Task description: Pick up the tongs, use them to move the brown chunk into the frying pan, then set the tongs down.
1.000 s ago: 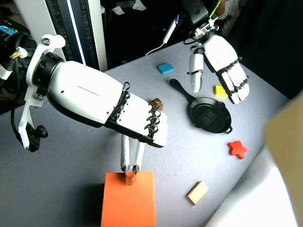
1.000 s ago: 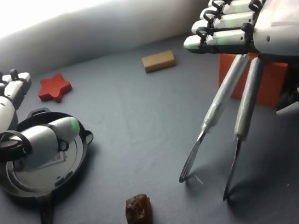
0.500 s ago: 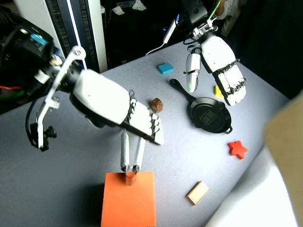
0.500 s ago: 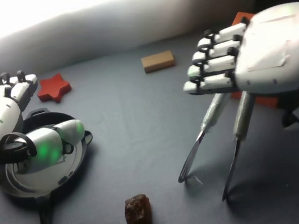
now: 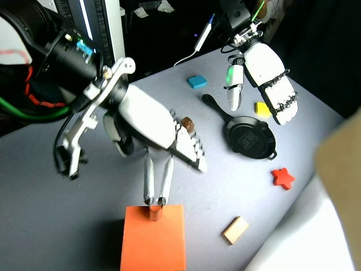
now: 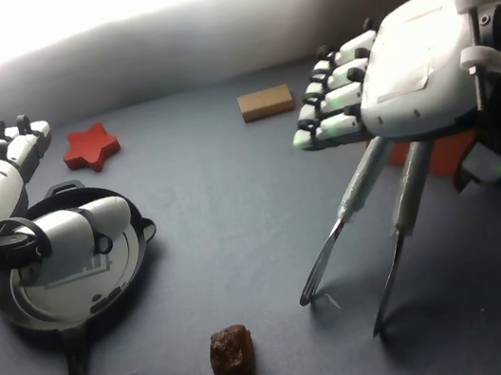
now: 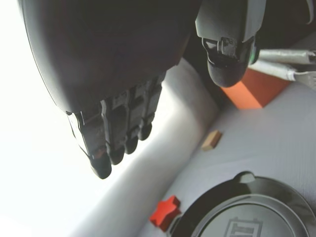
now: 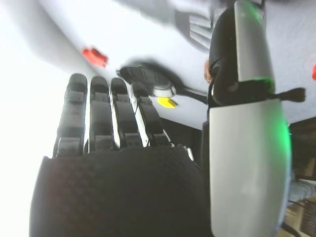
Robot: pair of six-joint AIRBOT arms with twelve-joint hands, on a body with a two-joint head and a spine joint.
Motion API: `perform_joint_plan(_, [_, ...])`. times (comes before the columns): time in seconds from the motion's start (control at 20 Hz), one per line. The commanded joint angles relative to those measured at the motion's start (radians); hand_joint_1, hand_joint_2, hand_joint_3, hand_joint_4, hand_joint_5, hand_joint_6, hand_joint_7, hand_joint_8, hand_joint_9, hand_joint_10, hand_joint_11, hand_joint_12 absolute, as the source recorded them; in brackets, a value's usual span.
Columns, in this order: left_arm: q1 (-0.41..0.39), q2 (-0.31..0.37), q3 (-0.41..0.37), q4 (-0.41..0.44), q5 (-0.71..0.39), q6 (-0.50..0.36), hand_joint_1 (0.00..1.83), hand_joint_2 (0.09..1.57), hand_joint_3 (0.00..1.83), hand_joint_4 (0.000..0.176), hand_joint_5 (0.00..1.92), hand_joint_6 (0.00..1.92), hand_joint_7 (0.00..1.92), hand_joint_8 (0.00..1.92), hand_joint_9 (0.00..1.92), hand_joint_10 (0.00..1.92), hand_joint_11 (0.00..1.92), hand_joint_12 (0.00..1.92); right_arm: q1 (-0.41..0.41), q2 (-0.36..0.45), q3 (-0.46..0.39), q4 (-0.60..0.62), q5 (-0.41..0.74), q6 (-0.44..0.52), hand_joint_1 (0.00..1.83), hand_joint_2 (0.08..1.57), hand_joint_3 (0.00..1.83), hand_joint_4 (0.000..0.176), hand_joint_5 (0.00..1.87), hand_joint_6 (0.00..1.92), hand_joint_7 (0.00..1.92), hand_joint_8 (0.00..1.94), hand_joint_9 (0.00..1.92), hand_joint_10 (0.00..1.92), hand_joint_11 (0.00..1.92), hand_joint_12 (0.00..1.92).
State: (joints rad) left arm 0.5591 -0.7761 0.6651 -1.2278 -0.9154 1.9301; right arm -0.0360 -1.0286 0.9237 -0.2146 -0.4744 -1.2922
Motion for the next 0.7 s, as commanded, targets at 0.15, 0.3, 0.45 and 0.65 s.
perform_joint_plan(0.15, [-0.007, 0.007, -0.012, 0.061, -0.079, 0.0, 0.0, 1.19, 0.0, 0.015, 0.03, 0.0, 0.07, 0.0, 0.04, 0.0, 0.0, 0.3, 0.01, -0.026, 0.034, -0.009, 0.055, -0.031, 1.04, 0.92, 0.0, 0.0, 0.0, 0.0, 0.0, 0.0, 0.0, 0.0, 0.0, 0.0])
perform_joint_plan(0.3, [-0.007, 0.007, -0.017, 0.061, -0.079, 0.005, 0.0, 1.18, 0.0, 0.008, 0.04, 0.01, 0.05, 0.0, 0.03, 0.0, 0.0, 0.27, 0.005, -0.055, 0.076, -0.009, 0.048, -0.017, 1.04, 0.92, 0.0, 0.0, 0.0, 0.0, 0.0, 0.0, 0.0, 0.0, 0.0, 0.0])
perform_joint_plan(0.45, [-0.008, 0.007, -0.015, 0.058, -0.079, 0.017, 0.0, 1.2, 0.0, 0.011, 0.05, 0.0, 0.07, 0.0, 0.05, 0.01, 0.0, 0.31, -0.008, -0.074, 0.089, -0.009, 0.038, -0.024, 1.04, 0.93, 0.0, 0.0, 0.0, 0.0, 0.0, 0.0, 0.0, 0.0, 0.0, 0.0])
perform_joint_plan(0.65, [-0.004, 0.006, -0.016, 0.051, -0.079, 0.017, 0.0, 1.21, 0.01, 0.011, 0.05, 0.01, 0.06, 0.0, 0.04, 0.0, 0.0, 0.28, -0.033, -0.078, 0.092, -0.009, 0.05, -0.06, 1.05, 0.91, 0.0, 0.0, 0.0, 0.0, 0.0, 0.0, 0.0, 0.0, 0.0, 0.0])
